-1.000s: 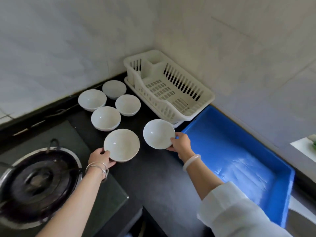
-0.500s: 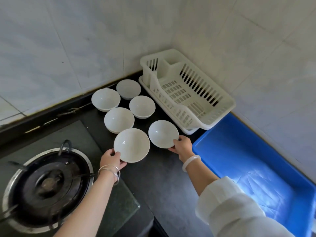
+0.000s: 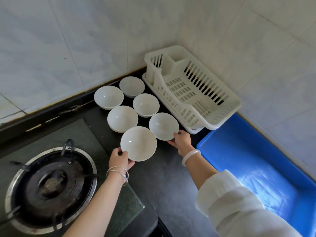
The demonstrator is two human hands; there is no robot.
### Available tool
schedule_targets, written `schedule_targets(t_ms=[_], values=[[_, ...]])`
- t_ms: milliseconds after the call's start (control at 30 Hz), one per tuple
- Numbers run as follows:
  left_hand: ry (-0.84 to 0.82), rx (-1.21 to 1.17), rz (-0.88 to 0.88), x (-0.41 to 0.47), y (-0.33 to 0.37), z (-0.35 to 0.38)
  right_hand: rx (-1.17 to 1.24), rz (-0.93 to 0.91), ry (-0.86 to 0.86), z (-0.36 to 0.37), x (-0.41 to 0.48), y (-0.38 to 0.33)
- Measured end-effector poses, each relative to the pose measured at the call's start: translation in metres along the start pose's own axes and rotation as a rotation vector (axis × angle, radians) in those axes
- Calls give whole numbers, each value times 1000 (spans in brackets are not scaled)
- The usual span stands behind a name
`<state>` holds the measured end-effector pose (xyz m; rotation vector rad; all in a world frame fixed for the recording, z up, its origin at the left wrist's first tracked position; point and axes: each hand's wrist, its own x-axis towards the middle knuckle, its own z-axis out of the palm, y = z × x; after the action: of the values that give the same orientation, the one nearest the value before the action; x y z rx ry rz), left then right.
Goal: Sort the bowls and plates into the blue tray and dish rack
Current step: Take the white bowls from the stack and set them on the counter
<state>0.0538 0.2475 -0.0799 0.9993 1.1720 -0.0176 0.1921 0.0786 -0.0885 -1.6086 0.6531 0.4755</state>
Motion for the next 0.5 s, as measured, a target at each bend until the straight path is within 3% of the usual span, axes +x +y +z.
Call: schedule_targets(t_ms=[500], values=[[-42,-73,60,-13,-7,-2,28,49,-139,-14,-23,5]])
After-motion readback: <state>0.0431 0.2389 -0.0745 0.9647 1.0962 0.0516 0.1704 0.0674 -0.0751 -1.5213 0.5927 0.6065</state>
